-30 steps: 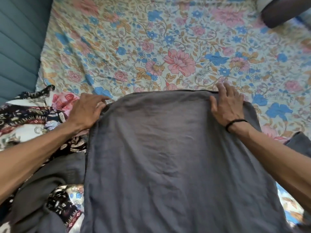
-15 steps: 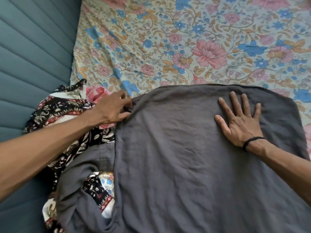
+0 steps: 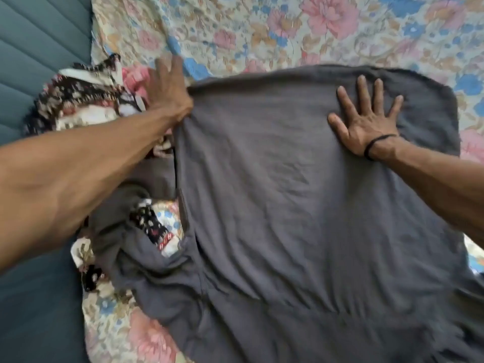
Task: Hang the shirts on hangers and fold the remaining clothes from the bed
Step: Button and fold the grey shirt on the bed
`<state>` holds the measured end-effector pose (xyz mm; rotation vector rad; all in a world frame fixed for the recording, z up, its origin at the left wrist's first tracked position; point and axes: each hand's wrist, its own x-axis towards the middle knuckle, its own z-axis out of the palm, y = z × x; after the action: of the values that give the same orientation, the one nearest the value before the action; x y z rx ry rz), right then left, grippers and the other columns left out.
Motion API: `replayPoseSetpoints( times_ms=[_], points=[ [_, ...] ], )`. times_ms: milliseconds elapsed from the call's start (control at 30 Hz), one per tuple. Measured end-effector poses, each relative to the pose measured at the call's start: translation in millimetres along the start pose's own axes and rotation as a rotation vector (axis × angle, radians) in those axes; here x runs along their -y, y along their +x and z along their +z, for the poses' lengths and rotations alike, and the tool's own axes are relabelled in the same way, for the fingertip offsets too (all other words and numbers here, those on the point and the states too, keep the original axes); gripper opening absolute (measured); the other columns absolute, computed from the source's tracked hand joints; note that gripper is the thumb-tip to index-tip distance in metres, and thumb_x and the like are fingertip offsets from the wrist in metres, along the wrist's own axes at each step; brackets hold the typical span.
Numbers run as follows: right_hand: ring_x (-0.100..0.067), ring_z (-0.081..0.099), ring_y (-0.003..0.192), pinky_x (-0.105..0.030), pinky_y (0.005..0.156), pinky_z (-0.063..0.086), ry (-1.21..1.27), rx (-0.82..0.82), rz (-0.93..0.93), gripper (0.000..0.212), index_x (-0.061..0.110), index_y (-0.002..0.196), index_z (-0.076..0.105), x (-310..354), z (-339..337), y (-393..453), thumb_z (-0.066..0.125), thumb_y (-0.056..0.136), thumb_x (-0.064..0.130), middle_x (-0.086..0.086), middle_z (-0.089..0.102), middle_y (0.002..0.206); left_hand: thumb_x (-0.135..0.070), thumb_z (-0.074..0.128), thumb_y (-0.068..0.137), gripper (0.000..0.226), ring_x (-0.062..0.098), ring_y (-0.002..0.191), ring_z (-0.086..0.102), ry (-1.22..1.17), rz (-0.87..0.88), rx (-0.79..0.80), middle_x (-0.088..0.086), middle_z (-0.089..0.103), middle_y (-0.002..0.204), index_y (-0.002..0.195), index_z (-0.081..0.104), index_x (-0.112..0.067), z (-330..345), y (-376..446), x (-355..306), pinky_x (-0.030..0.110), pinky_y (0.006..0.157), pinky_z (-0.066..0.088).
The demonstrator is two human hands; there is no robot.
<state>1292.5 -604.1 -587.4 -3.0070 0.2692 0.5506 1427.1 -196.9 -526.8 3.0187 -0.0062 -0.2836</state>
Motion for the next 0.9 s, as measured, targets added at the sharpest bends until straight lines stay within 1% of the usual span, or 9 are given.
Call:
replayPoseSetpoints(
  times_ms=[167, 233, 300, 467, 567, 633, 733, 800, 900],
  points=[
    [-0.041, 0.0, 0.159, -0.07, 0.122, 0.003, 0.245, -0.201, -0.019, 0.069, 0.028, 0.166, 0.012, 60.6, 14.2, -114.7, 0.028, 0.105, 0.055, -0.011, 0.002, 0.174, -0.048, 0.054, 0.092, 0.054, 0.032, 0.122, 0.052, -0.123, 0.305, -0.082, 0.009, 0.055, 0.133, 0.139, 0.054, -0.022, 29.4, -201.1, -44.2, 0.046, 0.106, 0.038],
    [-0.038, 0.0, 0.16, -0.067, 0.123, 0.002, 0.211, -0.133, -0.326, 0.067, 0.029, 0.166, 0.014, 70.2, 53.0, -198.8, 0.036, 0.108, 0.052, -0.01, 0.003, 0.174, -0.05, 0.056, 0.096, 0.035, 0.031, 0.109, 0.055, -0.153, 0.246, -0.046, 0.008, 0.059, 0.115, 0.115, 0.062, -0.021, 50.5, -309.7, -22.5, 0.045, 0.097, 0.042],
    [-0.036, -0.002, 0.16, -0.07, 0.122, 0.001, 0.049, -0.04, -0.547, 0.069, 0.036, 0.165, 0.013, 35.9, 88.2, -264.2, 0.043, 0.106, 0.054, -0.005, 0.002, 0.175, -0.059, 0.059, 0.093, 0.037, 0.032, 0.101, 0.058, -0.135, -0.02, 0.047, 0.007, 0.058, 0.104, 0.099, 0.059, -0.022, 70.5, -399.0, 26.9, 0.045, 0.087, 0.046],
    [-0.037, 0.006, 0.159, -0.062, 0.123, 0.001, 0.081, -0.118, -0.016, 0.069, 0.033, 0.165, 0.017, -46.2, 95.8, -277.8, 0.039, 0.104, 0.059, -0.01, 0.006, 0.174, -0.059, 0.052, 0.096, 0.049, 0.037, 0.098, 0.063, -0.311, -0.8, 0.029, 0.014, 0.07, 0.099, 0.091, 0.065, -0.011, 81.4, -484.3, 128.0, 0.04, 0.085, 0.048],
    [-0.037, 0.044, 0.138, -0.05, 0.117, 0.029, 0.336, -0.337, 0.226, 0.054, 0.01, 0.142, 0.052, -43.1, 90.0, -333.3, 0.049, 0.103, 0.047, -0.022, 0.049, 0.147, -0.068, 0.051, 0.096, 0.058, 0.024, 0.079, 0.063, -0.447, -0.835, 0.131, 0.002, 0.069, 0.083, 0.083, 0.064, -0.013, 76.7, -522.1, 94.9, 0.029, 0.065, 0.042],
    [-0.035, 0.055, 0.11, -0.044, 0.102, 0.04, 0.531, -0.478, 0.476, 0.037, 0.003, 0.11, 0.061, -34.3, 98.0, -396.3, 0.06, 0.099, 0.038, -0.022, 0.061, 0.113, -0.079, 0.059, 0.083, 0.064, 0.025, 0.089, 0.066, -0.542, -0.876, 0.226, 0.0, 0.069, 0.092, 0.098, 0.065, -0.017, 81.5, -551.3, 57.6, 0.03, 0.073, 0.045],
    [-0.024, 0.054, 0.087, -0.043, 0.092, 0.049, 0.949, -0.26, 1.026, 0.04, 0.016, 0.082, 0.051, -16.1, 125.5, -491.8, 0.074, 0.088, 0.049, -0.01, 0.057, 0.094, -0.066, 0.08, 0.073, 0.082, 0.03, 0.111, 0.061, -0.641, -0.896, 0.201, 0.008, 0.065, 0.122, 0.131, 0.044, -0.02, 94.5, -585.5, 14.4, 0.037, 0.093, 0.047],
    [-0.022, 0.057, 0.081, -0.036, 0.083, 0.052, 1.03, -0.111, 1.199, 0.056, 0.015, 0.086, 0.057, -5.4, 143.2, -536.0, 0.08, 0.074, 0.065, -0.004, 0.061, 0.091, -0.048, 0.085, 0.076, 0.08, 0.026, 0.103, 0.059, -0.736, -0.906, 0.072, 0.005, 0.063, 0.119, 0.134, 0.041, -0.017, 105.3, -599.5, 1.2, 0.037, 0.094, 0.047],
    [-0.017, 0.068, 0.068, -0.032, 0.071, 0.062, 1.359, -0.072, 1.033, 0.061, 0.011, 0.112, 0.055, 10.7, 156.7, -553.3, 0.088, 0.078, 0.05, -0.005, 0.071, 0.086, -0.023, 0.085, 0.083, 0.048, 0.015, 0.078, 0.061, -0.979, -1.044, -0.091, -0.001, 0.064, 0.098, 0.119, 0.057, -0.008, 120.9, -608.8, 8.0, 0.031, 0.08, 0.054]
  ],
)
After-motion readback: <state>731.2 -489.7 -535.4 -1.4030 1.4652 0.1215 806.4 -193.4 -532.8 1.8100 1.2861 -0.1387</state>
